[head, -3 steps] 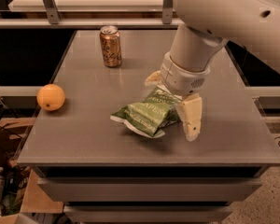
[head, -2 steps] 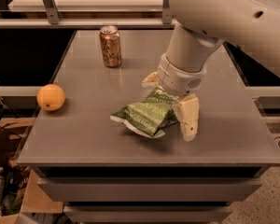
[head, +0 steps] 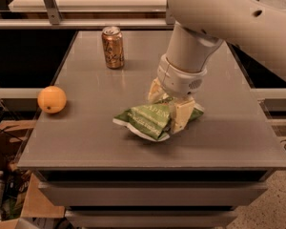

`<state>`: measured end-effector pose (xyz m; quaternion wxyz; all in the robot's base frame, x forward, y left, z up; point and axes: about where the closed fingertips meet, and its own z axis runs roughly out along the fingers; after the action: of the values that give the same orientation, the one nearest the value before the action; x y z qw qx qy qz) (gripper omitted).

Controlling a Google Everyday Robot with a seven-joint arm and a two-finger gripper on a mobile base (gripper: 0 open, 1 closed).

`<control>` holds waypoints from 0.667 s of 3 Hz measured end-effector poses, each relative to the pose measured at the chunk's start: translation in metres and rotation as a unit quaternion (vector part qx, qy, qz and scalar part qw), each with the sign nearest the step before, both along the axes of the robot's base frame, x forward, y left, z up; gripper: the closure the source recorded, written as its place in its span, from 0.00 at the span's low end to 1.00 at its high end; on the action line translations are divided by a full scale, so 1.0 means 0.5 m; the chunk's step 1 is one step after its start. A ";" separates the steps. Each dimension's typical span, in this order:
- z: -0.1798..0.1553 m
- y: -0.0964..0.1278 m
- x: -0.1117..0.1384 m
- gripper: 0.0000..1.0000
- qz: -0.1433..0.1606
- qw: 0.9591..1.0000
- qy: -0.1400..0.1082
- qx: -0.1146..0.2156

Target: Pick green jalapeno chip bag

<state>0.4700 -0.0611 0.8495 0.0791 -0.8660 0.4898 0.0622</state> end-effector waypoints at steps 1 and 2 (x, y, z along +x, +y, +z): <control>0.006 0.006 0.001 0.63 0.005 1.000 0.002 0.002; 0.018 0.013 0.002 0.87 0.012 1.000 -0.002 0.005</control>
Offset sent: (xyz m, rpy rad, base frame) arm 0.0002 0.0080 0.0148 0.0114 0.0038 0.0396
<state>0.4709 -0.0548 0.8584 0.0834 -0.8713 0.4793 0.0641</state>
